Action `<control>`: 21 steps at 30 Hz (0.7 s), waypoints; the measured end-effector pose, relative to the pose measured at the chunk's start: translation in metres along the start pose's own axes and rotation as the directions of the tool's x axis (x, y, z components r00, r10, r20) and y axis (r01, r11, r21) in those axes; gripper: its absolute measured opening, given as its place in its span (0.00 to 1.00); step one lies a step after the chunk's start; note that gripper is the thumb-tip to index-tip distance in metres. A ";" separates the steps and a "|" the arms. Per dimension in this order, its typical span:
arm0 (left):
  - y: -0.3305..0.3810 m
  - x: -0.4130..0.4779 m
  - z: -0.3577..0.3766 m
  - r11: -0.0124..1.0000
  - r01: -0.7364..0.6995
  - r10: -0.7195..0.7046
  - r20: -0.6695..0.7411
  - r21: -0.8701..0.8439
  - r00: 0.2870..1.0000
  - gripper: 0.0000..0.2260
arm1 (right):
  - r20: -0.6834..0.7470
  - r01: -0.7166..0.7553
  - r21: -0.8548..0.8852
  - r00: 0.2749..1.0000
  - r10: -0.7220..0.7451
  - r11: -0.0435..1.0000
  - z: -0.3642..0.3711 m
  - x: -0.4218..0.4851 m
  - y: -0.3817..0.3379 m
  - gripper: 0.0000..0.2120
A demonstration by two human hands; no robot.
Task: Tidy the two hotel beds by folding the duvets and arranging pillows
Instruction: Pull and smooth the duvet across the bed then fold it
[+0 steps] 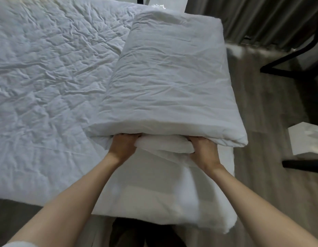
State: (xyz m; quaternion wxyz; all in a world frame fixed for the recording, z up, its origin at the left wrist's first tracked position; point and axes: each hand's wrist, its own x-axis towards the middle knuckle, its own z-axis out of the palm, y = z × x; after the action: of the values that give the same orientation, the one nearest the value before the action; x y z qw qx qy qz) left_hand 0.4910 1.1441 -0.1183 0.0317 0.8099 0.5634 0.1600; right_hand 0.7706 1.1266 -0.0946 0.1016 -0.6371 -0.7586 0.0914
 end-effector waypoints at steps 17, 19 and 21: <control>0.056 -0.175 -0.046 0.988 0.119 -0.152 0.463 0.099 0.873 0.14 | 0.488 -0.092 -0.119 0.862 0.139 0.989 0.008 -0.195 -0.081 0.24; 0.058 -0.191 -0.062 0.995 0.094 -0.095 0.448 0.025 0.889 0.17 | 0.473 -0.047 -0.041 0.879 0.061 0.998 -0.001 -0.211 -0.103 0.21; 0.059 -0.201 -0.082 0.989 0.125 -0.093 0.336 -0.076 0.937 0.19 | 0.369 -0.051 0.089 0.929 0.014 0.995 -0.017 -0.222 -0.124 0.17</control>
State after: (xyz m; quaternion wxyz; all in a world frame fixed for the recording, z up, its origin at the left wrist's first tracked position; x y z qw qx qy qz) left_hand 0.4570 0.9262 -0.0717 0.1737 0.7903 0.5857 0.0465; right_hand 0.6953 0.8865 -0.0531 -0.0131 -0.6154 -0.7481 0.2477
